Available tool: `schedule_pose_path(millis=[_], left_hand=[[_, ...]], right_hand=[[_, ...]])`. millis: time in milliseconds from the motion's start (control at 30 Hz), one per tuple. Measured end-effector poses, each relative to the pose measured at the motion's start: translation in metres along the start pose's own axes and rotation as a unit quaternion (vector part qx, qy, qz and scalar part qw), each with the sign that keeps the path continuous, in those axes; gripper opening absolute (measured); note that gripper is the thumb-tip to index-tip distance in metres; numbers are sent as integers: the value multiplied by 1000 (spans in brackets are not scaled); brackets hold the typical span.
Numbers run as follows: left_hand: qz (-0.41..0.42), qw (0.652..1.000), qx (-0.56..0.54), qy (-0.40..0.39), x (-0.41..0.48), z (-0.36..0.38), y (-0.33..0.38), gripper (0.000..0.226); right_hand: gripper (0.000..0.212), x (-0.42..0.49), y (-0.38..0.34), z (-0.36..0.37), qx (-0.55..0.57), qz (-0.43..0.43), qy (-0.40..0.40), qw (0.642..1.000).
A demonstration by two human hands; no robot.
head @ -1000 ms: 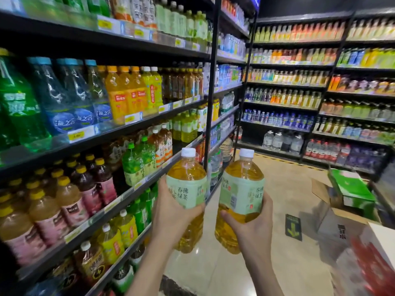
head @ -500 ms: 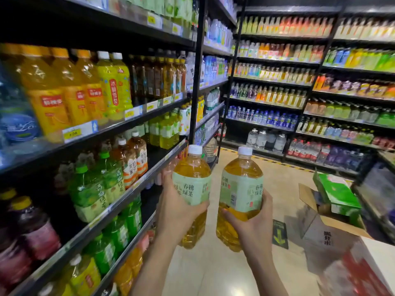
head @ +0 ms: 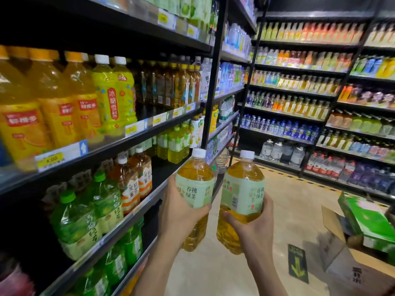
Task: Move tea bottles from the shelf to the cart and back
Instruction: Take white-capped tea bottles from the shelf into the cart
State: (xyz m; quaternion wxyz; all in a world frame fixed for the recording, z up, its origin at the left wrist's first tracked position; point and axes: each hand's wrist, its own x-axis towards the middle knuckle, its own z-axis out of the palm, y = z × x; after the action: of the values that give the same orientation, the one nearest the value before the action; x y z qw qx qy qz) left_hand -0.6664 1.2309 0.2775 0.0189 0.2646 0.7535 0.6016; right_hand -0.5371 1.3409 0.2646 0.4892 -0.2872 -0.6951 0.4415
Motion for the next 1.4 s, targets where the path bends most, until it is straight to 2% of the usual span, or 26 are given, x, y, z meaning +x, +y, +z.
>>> schedule_pose_path(millis=[333, 667, 800, 1033, 1400], left_hand=[[-23, 996, 36, 75, 81, 37, -20, 91], [-91, 978, 82, 172, 153, 98, -35, 97], [-107, 968, 115, 194, 171, 116, -49, 91], [-131, 957, 113, 234, 217, 136, -77, 95], [-140, 943, 114, 281, 275, 141, -120, 98]], right_hand=[[93, 102, 44, 56, 43, -24, -103, 993], [95, 212, 98, 95, 122, -2, -211, 970], [93, 234, 118, 107, 143, 1, -245, 959], [100, 272, 150, 147, 153, 18, -282, 947], [93, 308, 184, 214, 137, 2, -304, 943]])
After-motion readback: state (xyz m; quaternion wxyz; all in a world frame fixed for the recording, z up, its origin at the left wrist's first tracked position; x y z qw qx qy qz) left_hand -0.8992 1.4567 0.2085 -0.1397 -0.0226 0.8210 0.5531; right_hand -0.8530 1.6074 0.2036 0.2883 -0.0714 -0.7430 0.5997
